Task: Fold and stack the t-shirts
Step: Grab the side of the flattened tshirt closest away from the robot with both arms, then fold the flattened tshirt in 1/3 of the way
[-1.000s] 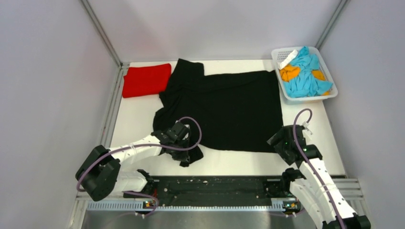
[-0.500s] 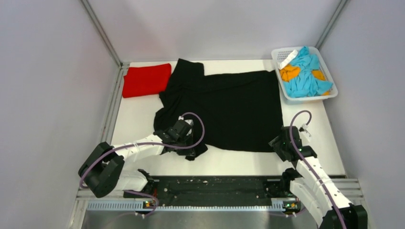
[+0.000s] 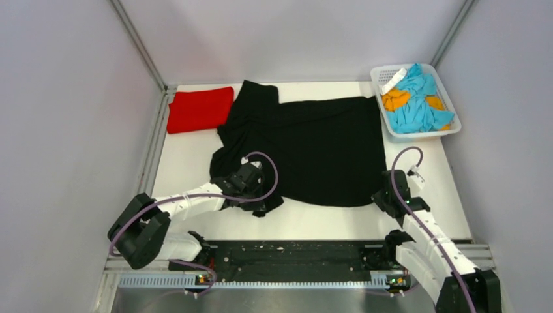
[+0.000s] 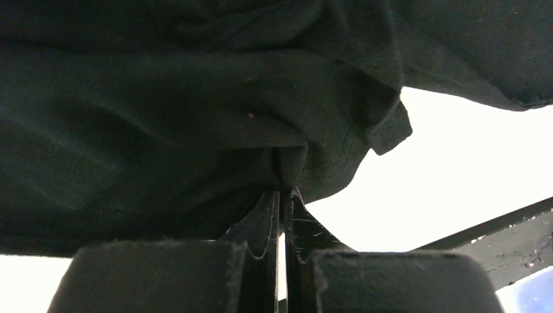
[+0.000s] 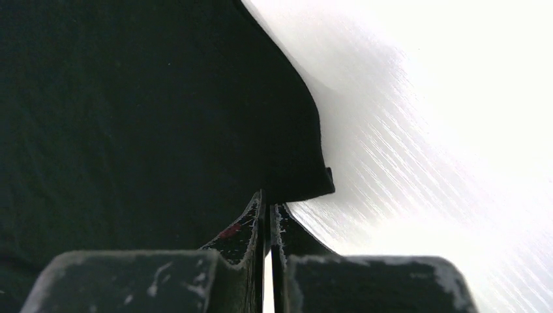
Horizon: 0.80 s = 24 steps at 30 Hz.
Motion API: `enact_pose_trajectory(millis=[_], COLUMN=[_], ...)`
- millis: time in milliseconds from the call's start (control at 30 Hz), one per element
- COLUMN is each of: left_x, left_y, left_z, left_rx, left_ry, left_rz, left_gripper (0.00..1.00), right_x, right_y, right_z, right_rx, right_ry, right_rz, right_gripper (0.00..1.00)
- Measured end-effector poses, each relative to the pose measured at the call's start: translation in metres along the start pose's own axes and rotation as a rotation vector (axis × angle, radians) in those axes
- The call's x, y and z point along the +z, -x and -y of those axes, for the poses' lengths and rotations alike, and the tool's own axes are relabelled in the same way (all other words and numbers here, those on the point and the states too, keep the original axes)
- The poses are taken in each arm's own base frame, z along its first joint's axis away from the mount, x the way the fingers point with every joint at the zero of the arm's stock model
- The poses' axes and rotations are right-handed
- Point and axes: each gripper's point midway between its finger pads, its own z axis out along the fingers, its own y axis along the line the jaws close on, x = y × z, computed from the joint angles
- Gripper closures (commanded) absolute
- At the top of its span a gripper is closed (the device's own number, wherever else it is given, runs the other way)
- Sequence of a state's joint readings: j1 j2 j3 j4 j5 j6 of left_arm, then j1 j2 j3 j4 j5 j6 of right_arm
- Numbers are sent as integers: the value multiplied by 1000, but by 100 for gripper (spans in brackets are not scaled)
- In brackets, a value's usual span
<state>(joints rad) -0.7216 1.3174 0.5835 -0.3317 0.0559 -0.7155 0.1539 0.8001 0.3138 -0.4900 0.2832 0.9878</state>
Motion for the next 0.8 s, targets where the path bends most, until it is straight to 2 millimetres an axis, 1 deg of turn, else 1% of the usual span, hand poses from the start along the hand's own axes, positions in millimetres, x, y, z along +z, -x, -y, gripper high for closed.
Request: enact_pose_trajectory(millis=[67,133,233,333,400,533,600,700,800], left_x=[-2,-9,-22,-40,-53,-78,-90,-103,-113], left_y=[-2,-9,-23,-34,-41,-49,-51,-53,-58], left_z=[-2,-10,-21,-23,-22,-19,-17,-12,-8], left_rx=[-18,-42,-67,-91,-102,-120,-133,-153,-178], left_ry=[12,49,89,80,58,9,-23,-80,-130], left_rz=[-3,-22,-64,-88,-97,-89,-73,-51,-39], left_gripper=[100,100,100,100,100,100,100,100,100], right_x=[-4,-10,-22,-34,-38,-47,-54,-76,-105], right_y=[2,6,16,25,24,12,10,18,31], right_z=[0,2,0,-6,-8,-12,-12,-14,-19], right_rx=[-4,-10,-12,-3,11,41,47,56,72], right_ry=[11,20,34,62,84,130,142,170,230], right_rz=[11,29,64,87,80,21,6,17,57], right_gripper=[100,100,100,100,100,100,100,100,100])
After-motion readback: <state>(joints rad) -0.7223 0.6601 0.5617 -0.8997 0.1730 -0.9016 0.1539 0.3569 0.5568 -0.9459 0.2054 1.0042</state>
